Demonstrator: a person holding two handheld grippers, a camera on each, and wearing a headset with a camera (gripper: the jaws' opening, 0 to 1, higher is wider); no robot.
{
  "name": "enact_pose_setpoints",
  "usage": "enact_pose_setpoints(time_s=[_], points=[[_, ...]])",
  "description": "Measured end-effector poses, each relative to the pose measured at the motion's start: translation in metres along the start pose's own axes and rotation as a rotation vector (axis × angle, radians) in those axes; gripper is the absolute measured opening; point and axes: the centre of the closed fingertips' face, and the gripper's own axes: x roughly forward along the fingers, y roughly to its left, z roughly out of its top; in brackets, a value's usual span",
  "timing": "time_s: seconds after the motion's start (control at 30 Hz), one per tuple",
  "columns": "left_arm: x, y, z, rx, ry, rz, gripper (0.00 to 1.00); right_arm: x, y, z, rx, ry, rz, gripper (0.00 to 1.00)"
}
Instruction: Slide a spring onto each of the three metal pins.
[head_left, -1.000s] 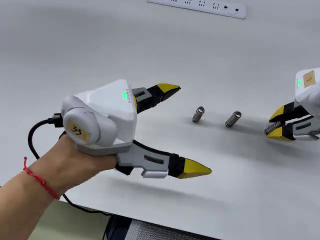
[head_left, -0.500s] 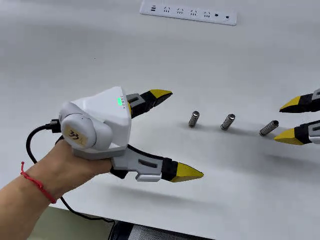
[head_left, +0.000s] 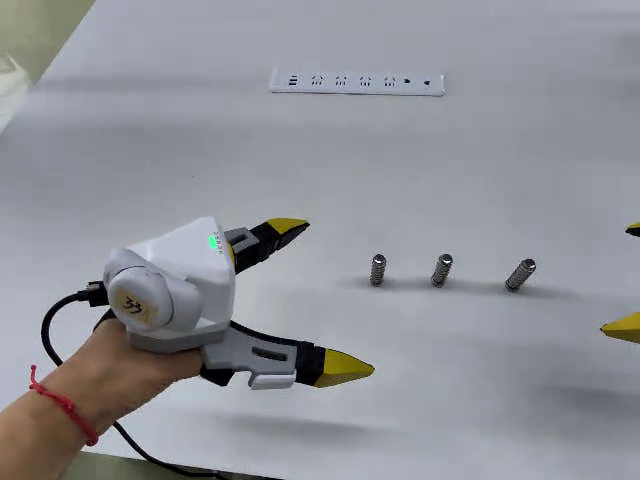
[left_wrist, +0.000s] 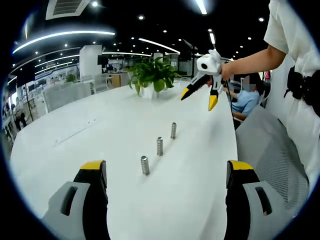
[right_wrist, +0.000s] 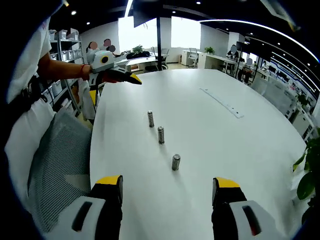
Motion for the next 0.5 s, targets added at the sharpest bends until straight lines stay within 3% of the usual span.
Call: enact_pose_setpoints(time_s=[0.17, 0.5], points=[[-0.004, -0.001, -0.002, 0.002, 0.021, 0.017, 0.99, -0.016, 0.007, -0.010, 0.032, -0.080, -0.020, 0.83], [-0.005, -0.004, -0.008, -0.002, 0.050, 0.032, 0.99, -0.034, 0.019, -0.027, 0.085, -0.120, -0.045, 0.92]])
